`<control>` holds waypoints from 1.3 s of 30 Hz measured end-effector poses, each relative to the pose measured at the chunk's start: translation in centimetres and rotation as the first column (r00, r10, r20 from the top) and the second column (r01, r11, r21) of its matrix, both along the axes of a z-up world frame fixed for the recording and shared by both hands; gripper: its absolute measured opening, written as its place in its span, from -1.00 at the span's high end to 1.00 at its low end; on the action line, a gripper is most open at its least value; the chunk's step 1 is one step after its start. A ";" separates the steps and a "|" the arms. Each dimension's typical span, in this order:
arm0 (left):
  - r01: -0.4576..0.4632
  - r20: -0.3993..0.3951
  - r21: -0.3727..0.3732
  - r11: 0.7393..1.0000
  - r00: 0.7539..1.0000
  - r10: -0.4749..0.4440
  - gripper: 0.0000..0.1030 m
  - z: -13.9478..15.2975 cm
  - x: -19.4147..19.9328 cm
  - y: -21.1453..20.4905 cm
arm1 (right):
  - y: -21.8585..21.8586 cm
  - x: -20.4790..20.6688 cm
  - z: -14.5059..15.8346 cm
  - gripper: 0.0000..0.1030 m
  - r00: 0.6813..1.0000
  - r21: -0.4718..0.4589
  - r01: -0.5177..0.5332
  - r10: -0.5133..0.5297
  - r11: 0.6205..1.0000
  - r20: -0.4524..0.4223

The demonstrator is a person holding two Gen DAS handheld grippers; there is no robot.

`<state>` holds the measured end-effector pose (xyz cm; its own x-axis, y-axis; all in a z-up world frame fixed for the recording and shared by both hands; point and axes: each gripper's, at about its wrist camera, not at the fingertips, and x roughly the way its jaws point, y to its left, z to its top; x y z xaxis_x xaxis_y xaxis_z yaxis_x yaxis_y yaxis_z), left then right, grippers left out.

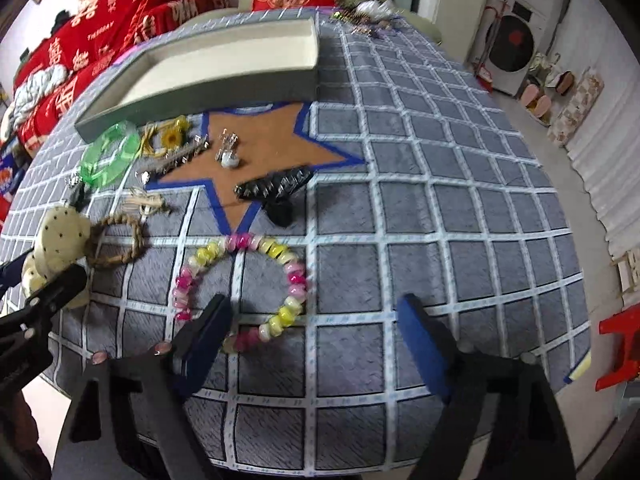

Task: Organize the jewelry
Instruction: 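Grasp the polka-dot scrunchie with the left gripper while the right gripper grasps the beaded bracelet, then lower the scrunchie and bracelet into the cream tray and open both grippers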

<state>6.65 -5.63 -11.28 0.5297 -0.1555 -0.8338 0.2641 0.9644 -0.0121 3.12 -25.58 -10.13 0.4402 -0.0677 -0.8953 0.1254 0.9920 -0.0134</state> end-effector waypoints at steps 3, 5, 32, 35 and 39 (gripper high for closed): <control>0.008 0.011 0.006 1.000 1.000 -0.009 -0.09 -0.1 -0.1 0.0 | 0.4 -0.2 0.1 -0.44 1.000 0.001 -0.019 0.019 1.000 0.005; 0.012 0.016 -0.003 1.000 1.000 -0.012 0.13 0.1 -0.2 0.2 | 0.7 -0.4 0.4 -0.11 0.999 0.001 -0.035 0.035 0.999 0.008; 0.051 0.125 -0.200 0.979 0.992 -0.026 0.38 11.5 4.6 4.0 | 0.8 4.0 10.6 0.81 0.972 0.159 -0.139 0.104 0.978 0.209; 0.036 0.130 -0.189 0.981 0.991 -0.012 0.38 12.5 7.5 4.1 | 0.7 7.1 12.3 0.81 0.965 0.167 -0.149 0.107 0.975 0.238; 0.031 0.143 -0.160 0.987 0.990 -0.008 0.38 13.3 11.6 3.5 | 0.6 11.4 13.4 0.81 0.961 0.181 -0.159 0.110 0.971 0.253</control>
